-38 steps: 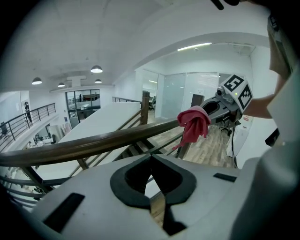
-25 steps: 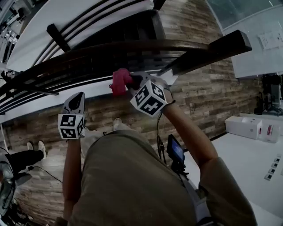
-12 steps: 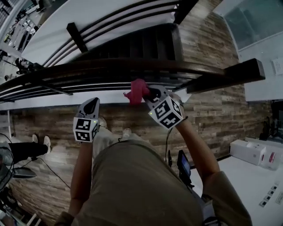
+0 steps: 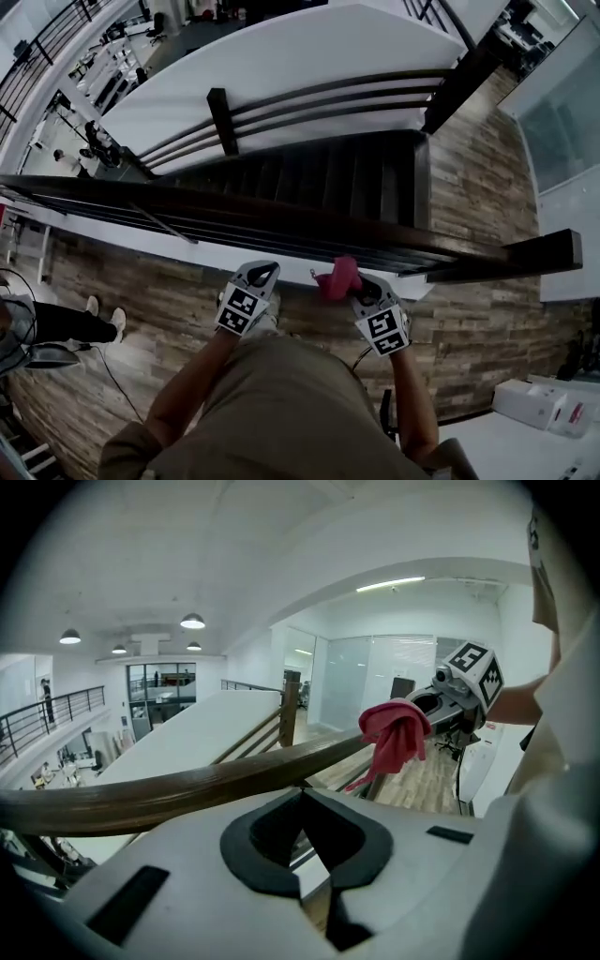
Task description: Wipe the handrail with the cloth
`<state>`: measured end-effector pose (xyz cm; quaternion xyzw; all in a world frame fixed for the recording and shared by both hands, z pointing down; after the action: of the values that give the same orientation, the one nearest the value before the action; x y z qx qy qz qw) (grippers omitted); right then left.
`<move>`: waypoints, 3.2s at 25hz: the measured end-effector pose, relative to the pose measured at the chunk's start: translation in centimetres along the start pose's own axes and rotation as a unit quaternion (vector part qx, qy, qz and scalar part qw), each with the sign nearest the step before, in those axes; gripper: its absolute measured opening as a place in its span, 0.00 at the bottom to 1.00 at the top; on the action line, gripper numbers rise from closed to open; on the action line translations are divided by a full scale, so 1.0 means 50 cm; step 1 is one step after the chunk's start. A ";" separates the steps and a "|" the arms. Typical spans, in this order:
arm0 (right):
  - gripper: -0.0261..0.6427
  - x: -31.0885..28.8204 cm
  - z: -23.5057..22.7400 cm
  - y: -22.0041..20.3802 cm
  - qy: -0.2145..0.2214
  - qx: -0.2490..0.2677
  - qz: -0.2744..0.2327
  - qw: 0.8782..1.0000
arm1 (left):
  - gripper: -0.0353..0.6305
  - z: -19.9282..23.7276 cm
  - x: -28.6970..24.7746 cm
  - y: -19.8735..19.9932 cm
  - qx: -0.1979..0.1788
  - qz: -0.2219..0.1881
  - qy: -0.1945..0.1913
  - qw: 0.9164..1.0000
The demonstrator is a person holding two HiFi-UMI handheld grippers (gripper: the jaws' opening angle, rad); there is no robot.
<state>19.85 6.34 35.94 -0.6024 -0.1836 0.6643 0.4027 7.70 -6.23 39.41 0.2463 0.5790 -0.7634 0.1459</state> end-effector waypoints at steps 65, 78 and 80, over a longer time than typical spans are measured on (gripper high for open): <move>0.19 0.172 0.112 -0.069 0.153 -0.012 -0.150 0.977 | 0.08 -0.291 0.116 -0.103 0.086 -0.039 0.142 0.985; 0.19 0.030 0.343 0.150 0.137 -0.011 -0.145 0.980 | 0.08 -0.058 0.412 -0.210 0.120 -0.063 0.183 0.974; 0.19 0.009 0.370 0.170 0.131 -0.026 -0.143 0.981 | 0.08 -0.031 0.437 -0.224 0.115 -0.062 0.177 0.976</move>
<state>-0.32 5.97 33.27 -0.6615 -0.2309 0.5104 0.4986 -15.92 -0.20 36.27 0.3562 0.5182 -0.7767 -0.0351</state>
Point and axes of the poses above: the fingertips, and each gripper's own axes: x backward along the fingers, z to its left, y out of its top, the point moved 1 cm from there along x, backward along the fingers, and after that the axes turned 7 degrees about x, right-handed, at the moved point
